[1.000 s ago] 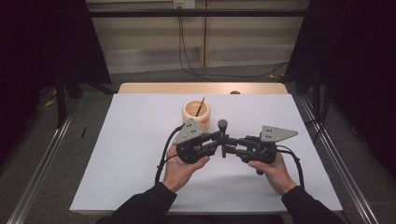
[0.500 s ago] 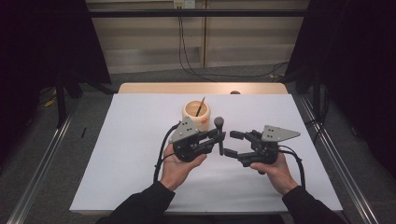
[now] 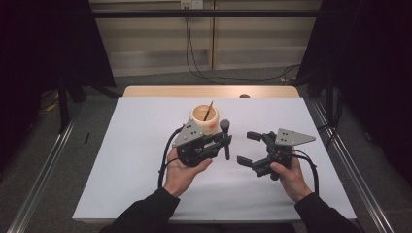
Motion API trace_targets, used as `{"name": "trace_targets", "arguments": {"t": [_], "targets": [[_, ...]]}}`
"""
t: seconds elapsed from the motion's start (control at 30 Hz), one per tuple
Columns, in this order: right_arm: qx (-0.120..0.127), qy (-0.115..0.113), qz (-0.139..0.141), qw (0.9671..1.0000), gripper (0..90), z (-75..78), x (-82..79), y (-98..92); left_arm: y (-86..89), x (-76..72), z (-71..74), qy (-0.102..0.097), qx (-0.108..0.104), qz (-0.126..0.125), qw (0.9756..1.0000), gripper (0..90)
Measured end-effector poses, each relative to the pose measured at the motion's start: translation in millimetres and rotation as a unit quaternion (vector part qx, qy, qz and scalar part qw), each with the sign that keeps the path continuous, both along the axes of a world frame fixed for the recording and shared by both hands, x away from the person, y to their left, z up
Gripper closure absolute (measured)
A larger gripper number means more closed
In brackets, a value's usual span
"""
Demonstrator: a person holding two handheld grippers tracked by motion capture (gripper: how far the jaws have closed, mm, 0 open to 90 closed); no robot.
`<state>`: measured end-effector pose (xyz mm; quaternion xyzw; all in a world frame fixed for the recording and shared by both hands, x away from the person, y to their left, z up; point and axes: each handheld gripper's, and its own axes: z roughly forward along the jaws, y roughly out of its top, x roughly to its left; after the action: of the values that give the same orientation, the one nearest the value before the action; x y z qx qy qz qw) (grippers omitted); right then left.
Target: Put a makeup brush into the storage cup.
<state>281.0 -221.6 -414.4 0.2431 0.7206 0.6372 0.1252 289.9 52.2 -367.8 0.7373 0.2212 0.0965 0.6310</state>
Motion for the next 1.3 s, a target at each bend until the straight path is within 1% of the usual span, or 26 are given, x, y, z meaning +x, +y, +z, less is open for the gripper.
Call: {"name": "trace_targets", "arguments": {"t": [0.03, 0.13, 0.23, 0.27, 0.33, 0.4, 0.43, 0.5, 0.53, 0.6, 0.63, 0.67, 0.7, 0.73, 0.8, 0.83, 0.87, 0.9, 0.93, 0.97, 1.0, 1.07, 1.13, 1.2, 1.27, 1.3], "targets": [[-0.002, -0.001, 0.003, 1.0, 1.4, 0.2, -0.1, -0.6, 0.5, 0.1, 0.2, 0.0, 0.002, 0.002, 1.0, 77.5], [0.002, -0.004, 0.003, 1.0, 1.6, 1.0, -1.2, -2.1, 2.7, 0.8, 0.8, -0.001, 0.003, 0.0, 1.0, 77.5], [-0.008, -0.013, -0.014, 0.9998, 2.5, 2.4, -3.5, -4.9, 5.2, 1.0, 2.5, -0.002, 0.004, 0.007, 1.0, 77.5], [-0.008, -0.014, -0.017, 0.9997, 2.5, 2.5, -4.0, -5.9, 6.5, 1.8, 3.1, -0.004, 0.004, 0.005, 1.0, 77.5], [-0.008, -0.013, -0.026, 0.9995, 2.5, 3.2, -5.2, -9.2, 8.1, 2.3, 3.8, -0.001, -0.003, 0.008, 1.0, 77.5], [-0.01, -0.011, -0.034, 0.9993, 2.5, 3.7, -6.2, -12.4, 10.7, 2.7, 5.3, -0.002, 0.003, 0.011, 0.9999, 77.5], [-0.015, -0.012, -0.039, 0.999, 2.2, 3.8, -7.5, -14.4, 11.2, 2.8, 5.8, -0.002, 0.001, 0.011, 0.9999, 77.5], [-0.015, -0.01, -0.047, 0.9988, 1.6, 3.4, -9.7, -16.8, 12.9, 4.0, 6.4, -0.002, -0.001, 0.008, 1.0, 77.5], [-0.02, -0.013, -0.055, 0.9982, 1.6, 3.2, -11.2, -18.4, 13.2, 3.9, 6.9, -0.001, -0.001, 0.014, 0.9999, 77.5], [-0.019, -0.009, -0.059, 0.998, 0.0, 2.5, -13.0, -20.8, 15.1, 4.8, 8.0, -0.001, -0.001, 0.013, 0.9999, 77.5], [-0.023, -0.009, -0.066, 0.9976, 0.0, 2.4, -14.3, -22.1, 15.9, 5.1, 8.5, -0.001, 0.0, 0.015, 0.9999, 77.5], [-0.021, -0.008, -0.065, 0.9976, 0.0, 2.4, -15.2, -22.8, 16.9, 5.4, 8.8, -0.003, 0.0, 0.017, 0.9999, 77.5], [-0.018, -0.011, -0.068, 0.9975, 0.1, 1.8, -16.2, -23.9, 17.5, 5.8, 9.0, -0.003, -0.004, 0.019, 0.9998, 77.5], [-0.014, -0.014, -0.08, 0.9966, 0.3, 0.3, -18.4, -25.8, 18.6, 6.1, 9.2, -0.002, -0.001, 0.017, 0.9998, 77.5], [-0.02, -0.009, -0.086, 0.996, 0.4, -2.7, -20.2, -28.8, 20.2, 6.9, 9.5, -0.002, 0.001, 0.022, 0.9997, 77.5], [-0.024, -0.01, -0.093, 0.9953, 0.4, -3.8, -21.8, -31.0, 20.5, 7.4, 9.5, 0.0, -0.003, 0.018, 0.9998, 77.5], [-0.024, -0.012, -0.092, 0.9954, 0.4, -3.7, -22.2, -32.5, 21.2, 8.0, 9.8, -0.001, -0.003, 0.017, 0.9999, 77.5], [-0.021, -0.008, -0.091, 0.9956, 0.6, -2.8, -23.6, -33.7, 22.4, 8.5, 10.5, -0.003, 0.0, 0.021, 0.9998, 77.5], [-0.022, -0.014, -0.094, 0.9952, 0.6, -1.2, -24.9, -35.4, 22.8, 8.4, 11.0, -0.002, -0.001, 0.023, 0.9997, 77.5], [-0.02, -0.013, -0.098, 0.9949, 0.6, -0.5, -26.1, -36.4, 24.0, 9.1, 11.9, -0.002, -0.004, 0.02, 0.9998, 77.5], [-0.021, -0.014, -0.101, 0.9945, 0.6, -0.1, -27.2, -38.5, 24.8, 9.1, 12.5, -0.003, -0.004, 0.026, 0.9997, 77.5], [-0.023, -0.012, -0.105, 0.9942, 0.6, -1.1, -29.0, -40.6, 26.4, 9.4, 13.4, -0.002, -0.007, 0.024, 0.9997, 77.5], [-0.025, -0.013, -0.111, 0.9935, 1.1, -3.2, -31.2, -43.0, 29.1, 10.6, 14.2, -0.005, -0.003, 0.023, 0.9997, 77.6], [-0.028, -0.009, -0.117, 0.9927, 0.3, -5.4, -33.6, -44.7, 29.9, 9.8, 14.4, -0.006, -0.005, 0.033, 0.9994, 77.5], [-0.031, -0.006, -0.124, 0.9917, 0.0, -7.0, -35.6, -46.7, 30.9, 10.4, 13.7, -0.007, -0.004, 0.032, 0.9995, 77.6], [-0.029, -0.007, -0.124, 0.9918, 0.0, -7.5, -36.5, -47.7, 31.2, 10.7, 13.3, -0.005, -0.004, 0.034, 0.9994, 77.5]]}}
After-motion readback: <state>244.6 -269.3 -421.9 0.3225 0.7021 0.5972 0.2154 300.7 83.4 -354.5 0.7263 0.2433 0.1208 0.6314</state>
